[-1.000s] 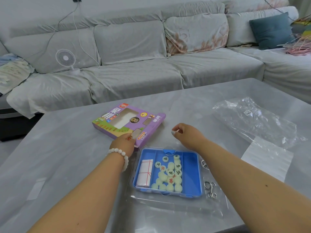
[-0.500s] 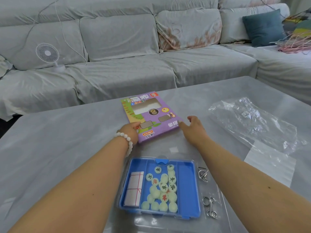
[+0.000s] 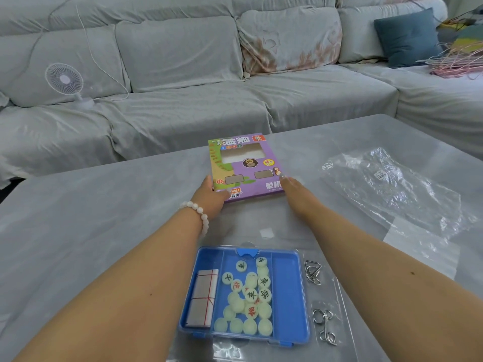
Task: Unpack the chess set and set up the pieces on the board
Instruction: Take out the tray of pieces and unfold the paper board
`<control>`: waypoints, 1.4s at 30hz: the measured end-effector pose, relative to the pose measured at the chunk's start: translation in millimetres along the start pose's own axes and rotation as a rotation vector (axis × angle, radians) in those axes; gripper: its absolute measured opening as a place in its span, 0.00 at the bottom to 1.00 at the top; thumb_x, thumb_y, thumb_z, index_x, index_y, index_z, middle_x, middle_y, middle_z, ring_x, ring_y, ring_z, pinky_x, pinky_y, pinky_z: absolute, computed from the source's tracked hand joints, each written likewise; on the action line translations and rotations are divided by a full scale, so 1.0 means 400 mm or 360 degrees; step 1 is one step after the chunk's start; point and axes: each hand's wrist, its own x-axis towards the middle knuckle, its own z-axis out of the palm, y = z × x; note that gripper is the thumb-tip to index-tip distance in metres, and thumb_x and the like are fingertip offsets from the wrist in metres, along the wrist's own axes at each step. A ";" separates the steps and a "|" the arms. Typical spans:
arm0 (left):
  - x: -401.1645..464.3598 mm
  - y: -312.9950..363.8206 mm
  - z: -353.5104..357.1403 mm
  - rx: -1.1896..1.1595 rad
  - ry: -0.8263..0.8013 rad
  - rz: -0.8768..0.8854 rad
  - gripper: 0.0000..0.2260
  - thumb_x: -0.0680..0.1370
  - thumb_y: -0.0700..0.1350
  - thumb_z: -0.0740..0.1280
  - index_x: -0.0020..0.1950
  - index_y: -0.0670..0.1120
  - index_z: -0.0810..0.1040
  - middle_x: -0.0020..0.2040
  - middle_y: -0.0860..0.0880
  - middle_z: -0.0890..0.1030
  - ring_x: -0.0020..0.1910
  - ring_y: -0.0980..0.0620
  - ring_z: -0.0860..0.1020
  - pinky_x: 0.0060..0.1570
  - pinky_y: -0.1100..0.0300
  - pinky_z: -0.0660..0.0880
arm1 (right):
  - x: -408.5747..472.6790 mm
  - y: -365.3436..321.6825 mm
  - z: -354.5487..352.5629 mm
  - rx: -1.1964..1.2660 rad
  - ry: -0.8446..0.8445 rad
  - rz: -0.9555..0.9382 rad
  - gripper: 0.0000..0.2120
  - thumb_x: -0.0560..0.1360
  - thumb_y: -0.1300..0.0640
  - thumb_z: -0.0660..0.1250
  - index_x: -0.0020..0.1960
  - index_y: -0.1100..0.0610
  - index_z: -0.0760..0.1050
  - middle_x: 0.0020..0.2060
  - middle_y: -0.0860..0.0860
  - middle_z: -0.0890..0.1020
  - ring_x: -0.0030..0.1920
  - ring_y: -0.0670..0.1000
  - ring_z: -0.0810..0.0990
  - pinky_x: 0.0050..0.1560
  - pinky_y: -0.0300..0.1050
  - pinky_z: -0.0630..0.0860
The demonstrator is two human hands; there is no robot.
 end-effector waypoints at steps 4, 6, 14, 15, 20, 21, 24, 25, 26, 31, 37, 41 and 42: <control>-0.049 0.003 -0.004 0.0024 0.0018 -0.0025 0.23 0.79 0.46 0.63 0.72 0.44 0.61 0.69 0.46 0.70 0.60 0.50 0.72 0.55 0.58 0.69 | -0.016 -0.009 -0.004 -0.0002 0.0044 -0.0017 0.27 0.79 0.40 0.45 0.65 0.53 0.71 0.64 0.54 0.74 0.61 0.55 0.72 0.59 0.47 0.64; -0.079 -0.004 -0.011 0.0103 0.0027 -0.0048 0.29 0.78 0.50 0.64 0.75 0.44 0.55 0.74 0.46 0.63 0.69 0.47 0.67 0.63 0.55 0.66 | -0.033 -0.010 -0.004 -0.0023 0.0067 0.0003 0.27 0.79 0.40 0.44 0.66 0.54 0.71 0.64 0.55 0.74 0.62 0.57 0.71 0.59 0.47 0.64; -0.237 -0.008 -0.028 0.0330 -0.0118 0.0145 0.33 0.75 0.53 0.68 0.75 0.48 0.58 0.74 0.48 0.63 0.71 0.49 0.64 0.61 0.61 0.62 | -0.159 -0.047 -0.020 -0.0198 0.0028 -0.0045 0.27 0.81 0.43 0.44 0.63 0.59 0.71 0.60 0.59 0.75 0.62 0.59 0.72 0.58 0.48 0.64; -0.260 -0.008 -0.029 0.0411 -0.0143 0.0181 0.33 0.74 0.54 0.68 0.75 0.49 0.58 0.74 0.49 0.63 0.71 0.50 0.63 0.64 0.60 0.62 | -0.181 -0.050 -0.027 -0.0230 0.0036 -0.0069 0.26 0.81 0.42 0.44 0.59 0.59 0.72 0.55 0.58 0.76 0.60 0.59 0.73 0.57 0.49 0.65; -0.377 -0.046 -0.014 0.0971 -0.0202 0.0265 0.29 0.76 0.61 0.61 0.74 0.52 0.60 0.75 0.50 0.61 0.74 0.48 0.57 0.73 0.52 0.56 | -0.299 -0.019 -0.089 -0.0227 0.0166 0.0021 0.25 0.81 0.45 0.46 0.63 0.62 0.70 0.59 0.60 0.75 0.58 0.60 0.72 0.52 0.47 0.63; -0.396 -0.063 -0.009 0.1060 -0.0162 0.0250 0.28 0.77 0.62 0.59 0.74 0.53 0.60 0.75 0.50 0.60 0.74 0.48 0.56 0.72 0.53 0.54 | -0.321 -0.001 -0.103 -0.0153 0.0180 0.0083 0.26 0.81 0.45 0.46 0.66 0.62 0.69 0.64 0.60 0.73 0.62 0.60 0.71 0.55 0.48 0.63; -0.443 -0.110 0.005 0.1146 -0.0027 0.0170 0.26 0.78 0.61 0.54 0.74 0.54 0.61 0.76 0.51 0.57 0.74 0.46 0.54 0.72 0.55 0.52 | -0.381 0.056 -0.119 0.0097 0.0164 0.0250 0.31 0.80 0.39 0.45 0.71 0.60 0.64 0.69 0.60 0.68 0.68 0.60 0.67 0.67 0.53 0.62; -0.459 -0.117 0.008 0.1116 -0.0006 0.0136 0.25 0.79 0.60 0.54 0.73 0.54 0.62 0.76 0.51 0.57 0.74 0.45 0.54 0.71 0.55 0.53 | -0.391 0.068 -0.112 0.0174 0.0117 0.0293 0.33 0.78 0.36 0.46 0.72 0.59 0.64 0.67 0.59 0.70 0.66 0.60 0.68 0.69 0.55 0.62; -0.471 -0.124 0.011 0.1089 0.0011 0.0120 0.23 0.79 0.59 0.54 0.72 0.53 0.65 0.75 0.50 0.58 0.73 0.45 0.56 0.70 0.55 0.55 | -0.403 0.068 -0.102 0.0250 0.0085 0.0324 0.36 0.76 0.33 0.47 0.71 0.58 0.66 0.63 0.58 0.72 0.63 0.58 0.71 0.69 0.56 0.64; -0.516 -0.168 -0.009 0.1055 0.0260 0.0106 0.13 0.79 0.56 0.53 0.46 0.51 0.72 0.56 0.48 0.73 0.55 0.43 0.72 0.55 0.53 0.69 | -0.403 0.040 -0.039 0.0314 -0.0147 0.0127 0.30 0.75 0.35 0.51 0.65 0.54 0.73 0.60 0.50 0.72 0.66 0.53 0.69 0.71 0.54 0.62; -0.551 -0.229 -0.050 0.0794 0.0477 0.0192 0.16 0.81 0.54 0.54 0.62 0.51 0.75 0.66 0.52 0.71 0.66 0.49 0.68 0.60 0.58 0.68 | -0.358 -0.007 -0.020 -0.0464 -0.0091 -0.0366 0.13 0.77 0.62 0.58 0.57 0.60 0.79 0.57 0.54 0.78 0.63 0.54 0.70 0.62 0.43 0.66; -0.547 -0.277 -0.078 0.0549 0.0434 0.0302 0.24 0.78 0.60 0.51 0.68 0.50 0.71 0.71 0.53 0.67 0.68 0.55 0.65 0.65 0.62 0.64 | -0.335 -0.020 0.010 -0.1330 -0.0269 -0.0532 0.16 0.75 0.61 0.56 0.61 0.58 0.75 0.57 0.53 0.77 0.64 0.54 0.66 0.62 0.45 0.66; -0.545 -0.283 -0.081 0.0524 0.0428 0.0346 0.25 0.78 0.61 0.51 0.67 0.50 0.72 0.70 0.54 0.67 0.66 0.58 0.65 0.62 0.67 0.63 | -0.332 -0.027 0.015 -0.1438 -0.0303 -0.0529 0.15 0.75 0.62 0.55 0.58 0.59 0.75 0.55 0.54 0.77 0.62 0.55 0.66 0.61 0.46 0.68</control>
